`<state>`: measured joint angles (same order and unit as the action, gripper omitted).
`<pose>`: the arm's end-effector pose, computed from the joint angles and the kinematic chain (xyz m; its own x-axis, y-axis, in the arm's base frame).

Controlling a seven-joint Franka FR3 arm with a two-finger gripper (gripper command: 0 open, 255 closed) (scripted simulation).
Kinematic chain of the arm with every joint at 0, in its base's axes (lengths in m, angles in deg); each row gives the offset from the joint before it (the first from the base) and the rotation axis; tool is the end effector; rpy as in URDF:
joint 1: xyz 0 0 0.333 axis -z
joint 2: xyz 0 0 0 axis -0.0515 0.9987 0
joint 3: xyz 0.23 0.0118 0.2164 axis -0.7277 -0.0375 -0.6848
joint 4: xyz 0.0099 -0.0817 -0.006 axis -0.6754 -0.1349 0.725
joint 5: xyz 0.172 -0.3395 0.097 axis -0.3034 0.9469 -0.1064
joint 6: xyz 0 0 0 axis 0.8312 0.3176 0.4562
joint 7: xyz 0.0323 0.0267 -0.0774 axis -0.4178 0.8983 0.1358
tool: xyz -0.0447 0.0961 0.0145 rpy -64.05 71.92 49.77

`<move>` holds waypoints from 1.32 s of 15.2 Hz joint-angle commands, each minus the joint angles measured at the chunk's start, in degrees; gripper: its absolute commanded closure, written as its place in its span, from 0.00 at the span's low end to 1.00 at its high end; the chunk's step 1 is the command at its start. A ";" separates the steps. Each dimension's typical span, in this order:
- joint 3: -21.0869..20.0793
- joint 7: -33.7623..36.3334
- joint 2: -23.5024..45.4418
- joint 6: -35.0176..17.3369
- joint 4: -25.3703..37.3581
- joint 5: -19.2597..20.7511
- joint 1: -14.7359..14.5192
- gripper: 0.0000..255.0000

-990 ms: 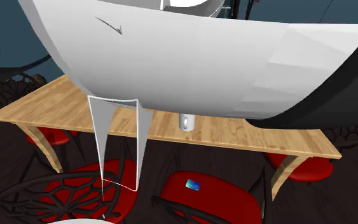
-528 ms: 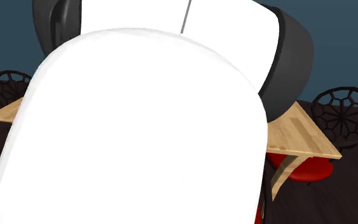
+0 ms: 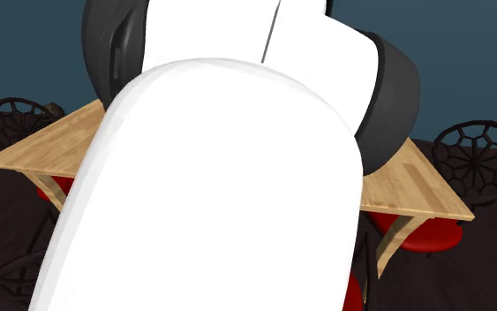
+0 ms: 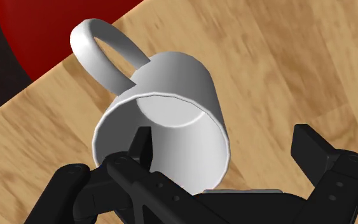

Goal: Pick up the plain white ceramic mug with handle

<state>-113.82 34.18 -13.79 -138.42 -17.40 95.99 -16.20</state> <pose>0.5005 0.4725 0.3277 0.9802 0.1869 0.0654 0.1865 -0.9824 0.0125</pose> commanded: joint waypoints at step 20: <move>-1.25 -1.46 -3.02 5.58 2.96 -2.03 0.50 1.00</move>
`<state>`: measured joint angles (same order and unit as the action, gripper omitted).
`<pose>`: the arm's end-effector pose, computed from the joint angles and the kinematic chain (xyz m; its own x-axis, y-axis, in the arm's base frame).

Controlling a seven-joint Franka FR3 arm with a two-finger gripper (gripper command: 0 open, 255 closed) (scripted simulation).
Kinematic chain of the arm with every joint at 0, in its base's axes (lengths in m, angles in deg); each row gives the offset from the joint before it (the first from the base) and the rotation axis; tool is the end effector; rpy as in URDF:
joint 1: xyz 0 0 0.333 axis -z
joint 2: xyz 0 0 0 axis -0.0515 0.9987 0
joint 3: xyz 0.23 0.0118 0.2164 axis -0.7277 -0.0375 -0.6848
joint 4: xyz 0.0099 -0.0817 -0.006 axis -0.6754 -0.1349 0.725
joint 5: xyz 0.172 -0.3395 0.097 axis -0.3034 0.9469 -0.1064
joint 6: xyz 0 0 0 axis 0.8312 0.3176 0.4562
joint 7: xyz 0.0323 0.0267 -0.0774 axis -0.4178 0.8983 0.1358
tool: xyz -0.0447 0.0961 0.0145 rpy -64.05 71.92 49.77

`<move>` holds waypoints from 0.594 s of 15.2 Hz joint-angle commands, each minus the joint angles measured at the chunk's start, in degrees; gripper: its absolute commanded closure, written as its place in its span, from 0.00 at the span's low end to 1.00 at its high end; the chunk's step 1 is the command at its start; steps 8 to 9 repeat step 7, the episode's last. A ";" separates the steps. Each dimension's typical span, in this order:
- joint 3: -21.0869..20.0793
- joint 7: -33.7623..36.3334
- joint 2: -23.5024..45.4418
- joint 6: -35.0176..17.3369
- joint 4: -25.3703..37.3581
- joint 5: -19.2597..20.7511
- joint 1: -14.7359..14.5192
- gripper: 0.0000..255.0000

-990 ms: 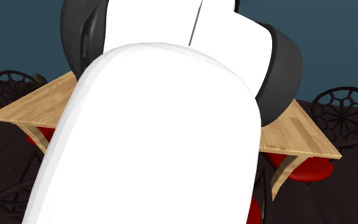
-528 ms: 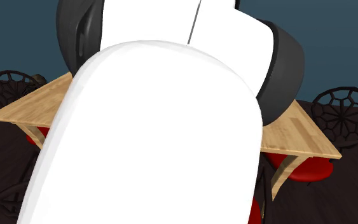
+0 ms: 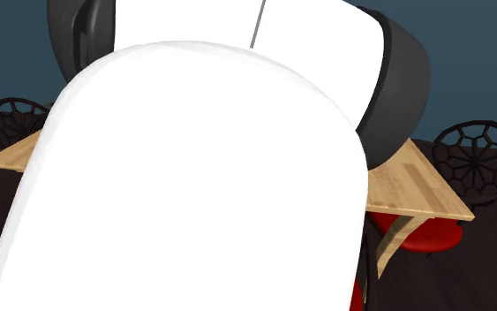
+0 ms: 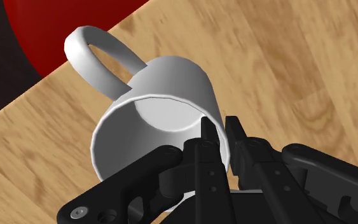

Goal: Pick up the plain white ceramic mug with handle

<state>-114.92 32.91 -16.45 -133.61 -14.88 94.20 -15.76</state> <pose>0.5005 0.4729 0.3717 0.9802 0.1867 0.0662 0.1863 -0.9824 0.0120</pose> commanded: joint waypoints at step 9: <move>-0.66 -0.92 -1.62 3.99 2.60 -1.17 0.14 1.00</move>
